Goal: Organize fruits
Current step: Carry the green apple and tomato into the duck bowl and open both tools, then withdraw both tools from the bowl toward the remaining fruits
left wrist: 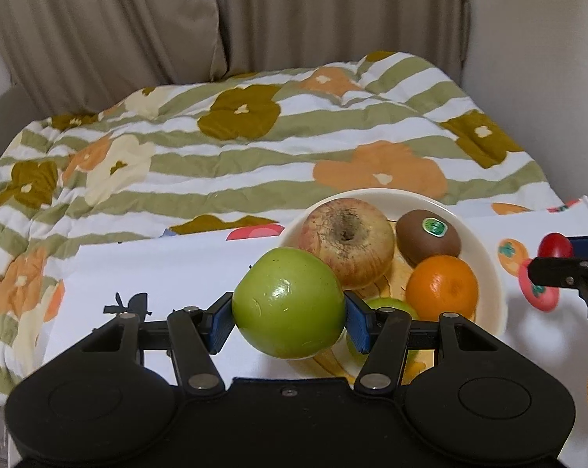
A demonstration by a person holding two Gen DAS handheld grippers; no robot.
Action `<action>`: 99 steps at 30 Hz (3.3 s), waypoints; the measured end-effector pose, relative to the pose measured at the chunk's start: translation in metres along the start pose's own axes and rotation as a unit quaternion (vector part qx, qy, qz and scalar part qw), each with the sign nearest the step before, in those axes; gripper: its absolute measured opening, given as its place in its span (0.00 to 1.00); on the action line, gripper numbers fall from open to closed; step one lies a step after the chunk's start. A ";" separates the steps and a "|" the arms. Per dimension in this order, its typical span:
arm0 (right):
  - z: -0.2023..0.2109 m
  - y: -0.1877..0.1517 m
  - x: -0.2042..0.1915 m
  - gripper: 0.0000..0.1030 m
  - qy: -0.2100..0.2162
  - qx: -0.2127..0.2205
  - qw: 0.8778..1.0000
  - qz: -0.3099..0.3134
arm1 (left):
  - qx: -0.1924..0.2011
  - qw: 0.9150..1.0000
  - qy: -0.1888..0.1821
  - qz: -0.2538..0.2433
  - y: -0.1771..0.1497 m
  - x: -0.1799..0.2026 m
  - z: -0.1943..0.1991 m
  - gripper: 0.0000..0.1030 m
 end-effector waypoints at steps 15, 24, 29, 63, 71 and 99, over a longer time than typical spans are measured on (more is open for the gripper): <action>-0.023 0.009 0.004 0.49 0.031 -0.005 0.999 0.010 | -0.004 0.999 0.009 0.037 0.008 0.004 -0.015 0.94; -0.027 0.012 0.003 0.49 0.030 -0.007 0.999 0.032 | 0.002 0.999 0.008 0.043 0.000 0.000 0.017 0.95; -0.040 0.017 -0.002 0.49 0.035 -0.011 0.998 0.050 | 0.000 0.999 0.008 0.041 -0.009 0.000 0.027 0.95; -0.012 0.016 -0.004 0.93 0.013 -0.005 1.000 0.008 | 0.026 0.998 0.042 0.047 -0.032 -0.025 0.079 0.95; 0.049 0.009 -0.013 1.00 -0.028 0.039 0.999 -0.019 | 0.065 0.997 0.026 0.044 -0.038 -0.034 0.124 0.96; 0.127 -0.094 -0.108 1.00 -0.105 0.063 0.988 -0.091 | 0.122 0.986 -0.085 -0.082 -0.104 -0.055 0.153 1.00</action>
Point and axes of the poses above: each gripper's, at about its wrist camera, not at the fingertips, and z roughly against the way its jaws point, x to its right, y to its top, the point moved 5 cm from there along -z, roughly the way its jaws point, and after that the axes turned 3 degrees about z, right-handed, at the moved point
